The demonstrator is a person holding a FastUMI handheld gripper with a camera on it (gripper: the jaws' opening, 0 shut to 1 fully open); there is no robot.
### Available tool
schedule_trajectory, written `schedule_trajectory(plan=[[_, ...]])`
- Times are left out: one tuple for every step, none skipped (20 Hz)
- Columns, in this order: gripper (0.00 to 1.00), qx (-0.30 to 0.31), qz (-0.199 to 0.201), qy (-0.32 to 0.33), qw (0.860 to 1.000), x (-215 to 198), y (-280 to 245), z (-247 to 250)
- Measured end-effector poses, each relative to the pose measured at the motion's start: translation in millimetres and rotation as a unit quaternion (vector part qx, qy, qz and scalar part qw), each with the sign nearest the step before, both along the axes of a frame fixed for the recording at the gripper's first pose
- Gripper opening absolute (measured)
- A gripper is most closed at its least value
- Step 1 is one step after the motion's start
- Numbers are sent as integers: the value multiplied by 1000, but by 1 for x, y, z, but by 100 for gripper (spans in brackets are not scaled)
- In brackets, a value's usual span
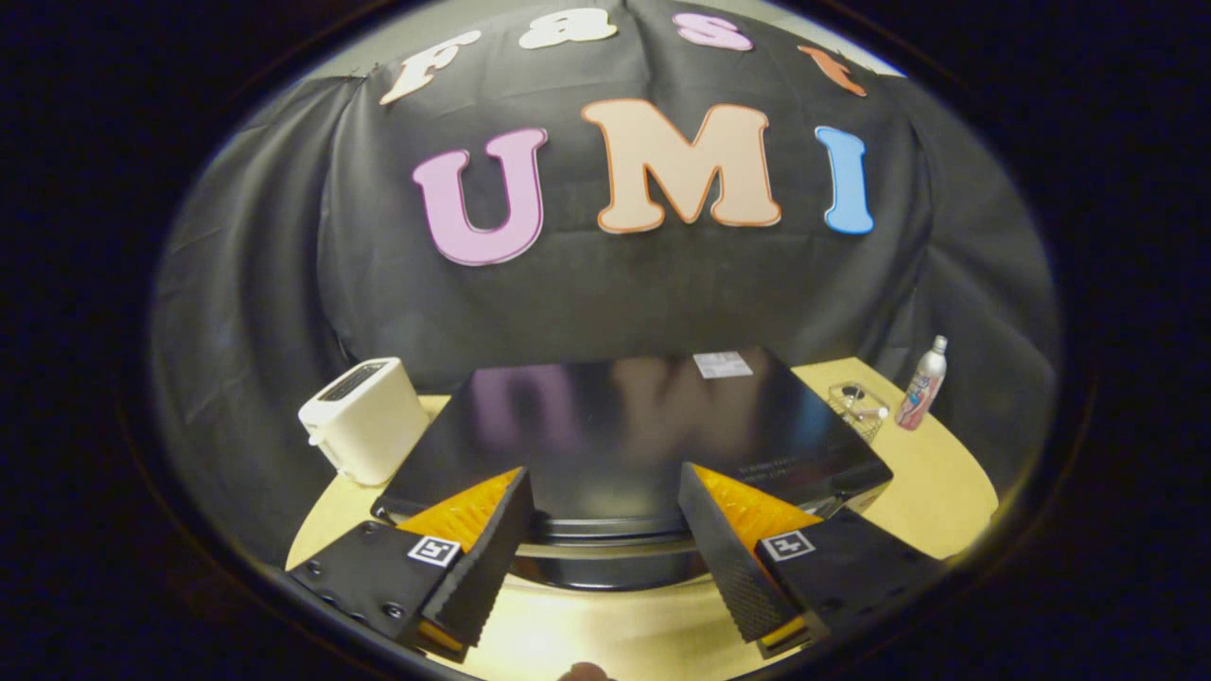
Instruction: Open the toaster oven, put the food inside, and close the toaster oven door.
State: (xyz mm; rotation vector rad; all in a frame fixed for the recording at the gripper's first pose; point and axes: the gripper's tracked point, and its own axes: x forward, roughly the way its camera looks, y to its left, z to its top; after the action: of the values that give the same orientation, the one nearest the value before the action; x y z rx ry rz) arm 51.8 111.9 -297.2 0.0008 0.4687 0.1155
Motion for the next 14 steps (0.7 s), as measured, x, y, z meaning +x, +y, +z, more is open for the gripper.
schedule_trajectory(plan=[[100,-8,3,-5,1000,2,0,0],[100,-18,7,-7,1000,-1,1,-3],[100,-24,10,-11,1000,-3,0,-1],[100,-23,11,-10,1000,-9,1,-3],[100,-19,12,-10,1000,-12,1,-2],[100,-18,11,-9,1000,-17,-1,-2],[100,-19,13,-6,1000,-24,-3,-2],[100,-19,12,-8,1000,-28,-2,-2],[100,-22,19,-1,1000,-36,-6,-6],[100,-16,19,-11,1000,-37,-5,-1],[100,-17,22,-4,1000,-44,-7,-5],[99,-21,26,-10,999,-49,-7,-2],[100,-30,30,-5,999,-55,-9,-4],[100,-35,35,-7,999,-60,-9,-4]])
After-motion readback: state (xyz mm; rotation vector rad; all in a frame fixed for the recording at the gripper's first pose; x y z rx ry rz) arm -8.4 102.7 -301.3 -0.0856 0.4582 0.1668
